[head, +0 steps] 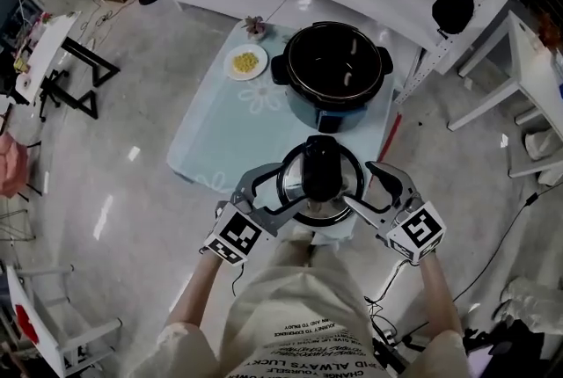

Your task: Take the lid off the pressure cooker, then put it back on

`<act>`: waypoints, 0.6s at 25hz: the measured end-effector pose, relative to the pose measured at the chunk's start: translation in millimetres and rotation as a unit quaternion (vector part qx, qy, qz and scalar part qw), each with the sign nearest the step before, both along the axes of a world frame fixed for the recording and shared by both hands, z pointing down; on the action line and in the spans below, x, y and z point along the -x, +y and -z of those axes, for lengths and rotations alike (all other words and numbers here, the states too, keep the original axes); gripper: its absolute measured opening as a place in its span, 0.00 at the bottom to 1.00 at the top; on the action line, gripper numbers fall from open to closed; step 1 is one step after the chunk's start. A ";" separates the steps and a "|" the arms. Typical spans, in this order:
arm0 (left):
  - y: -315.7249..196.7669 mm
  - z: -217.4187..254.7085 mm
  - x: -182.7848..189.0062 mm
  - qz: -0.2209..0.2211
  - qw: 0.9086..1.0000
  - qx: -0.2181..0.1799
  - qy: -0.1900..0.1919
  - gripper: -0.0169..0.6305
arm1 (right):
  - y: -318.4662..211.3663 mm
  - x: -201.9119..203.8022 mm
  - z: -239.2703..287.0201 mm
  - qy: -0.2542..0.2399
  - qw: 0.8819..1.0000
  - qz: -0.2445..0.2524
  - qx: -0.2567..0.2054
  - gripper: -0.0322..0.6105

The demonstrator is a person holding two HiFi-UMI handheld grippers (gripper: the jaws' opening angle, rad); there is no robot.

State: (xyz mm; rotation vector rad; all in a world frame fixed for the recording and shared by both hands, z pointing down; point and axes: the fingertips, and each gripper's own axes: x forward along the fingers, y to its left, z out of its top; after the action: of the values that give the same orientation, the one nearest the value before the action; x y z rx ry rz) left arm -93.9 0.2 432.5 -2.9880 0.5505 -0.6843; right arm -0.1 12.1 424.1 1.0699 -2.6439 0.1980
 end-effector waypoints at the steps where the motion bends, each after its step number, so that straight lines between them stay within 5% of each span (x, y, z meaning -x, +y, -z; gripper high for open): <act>1: 1.6 -4.6 -0.3 -0.006 1.000 0.002 -0.006 0.45 | 1.5 2.3 -5.6 0.007 1.000 0.008 0.005 0.50; 15: 3.6 -87.0 -22.7 -0.074 0.992 0.036 -0.096 0.45 | -7.0 23.4 -87.0 0.070 0.988 0.126 0.062 0.50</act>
State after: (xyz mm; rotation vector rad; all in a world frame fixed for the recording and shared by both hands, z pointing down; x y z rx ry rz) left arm -71.1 3.9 519.5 -2.9429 0.2963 -0.9818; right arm -23.6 5.1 511.2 0.6762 -2.5708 0.2219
